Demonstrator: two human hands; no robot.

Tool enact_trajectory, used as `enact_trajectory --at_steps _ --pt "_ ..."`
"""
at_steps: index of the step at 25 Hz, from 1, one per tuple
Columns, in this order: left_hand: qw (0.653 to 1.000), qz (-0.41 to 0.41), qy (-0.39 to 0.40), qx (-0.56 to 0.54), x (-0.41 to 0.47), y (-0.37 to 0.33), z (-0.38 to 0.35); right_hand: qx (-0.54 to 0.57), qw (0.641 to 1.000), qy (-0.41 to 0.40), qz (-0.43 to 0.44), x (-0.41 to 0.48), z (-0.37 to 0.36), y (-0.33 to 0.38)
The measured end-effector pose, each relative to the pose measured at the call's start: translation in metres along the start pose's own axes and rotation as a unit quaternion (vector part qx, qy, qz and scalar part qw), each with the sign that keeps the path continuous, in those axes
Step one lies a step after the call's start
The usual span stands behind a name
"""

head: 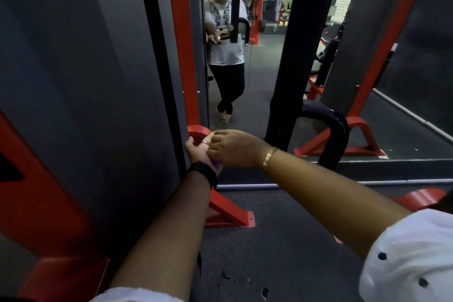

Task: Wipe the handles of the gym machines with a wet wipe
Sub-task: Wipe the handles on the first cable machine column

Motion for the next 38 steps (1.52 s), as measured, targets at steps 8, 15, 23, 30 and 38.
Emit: enact_trajectory --at_steps 8,15,23,30,38 --pt "0.824 -0.280 0.057 0.489 -0.008 -0.004 -0.025 0.348 0.766 -0.100 -0.531 -0.068 -0.032 0.046" --pt "0.536 -0.491 0.068 0.683 -0.020 0.003 -0.007 0.714 -0.153 -0.467 -0.498 -0.056 -0.057 0.043" --pt "0.626 -0.460 0.118 0.619 -0.021 0.001 -0.011 0.789 -0.192 -0.329 -0.482 -0.029 -0.030 0.045" --pt "0.589 -0.454 0.118 0.658 -0.024 -0.001 -0.012 0.709 -0.160 -0.460 -0.510 -0.050 0.010 0.043" --pt "0.653 -0.425 0.083 0.621 -0.015 -0.004 -0.012 0.166 0.779 -0.381 -0.469 -0.057 0.077 0.012"
Point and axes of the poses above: each hand's wrist, its own x-axis towards the middle knuckle, its own z-axis out of the back of the hand, y = z × x, the point moved 5 cm from there along x, towards the middle knuckle, and after that the axes turned 1 degree about y, right-handed, at the moved point
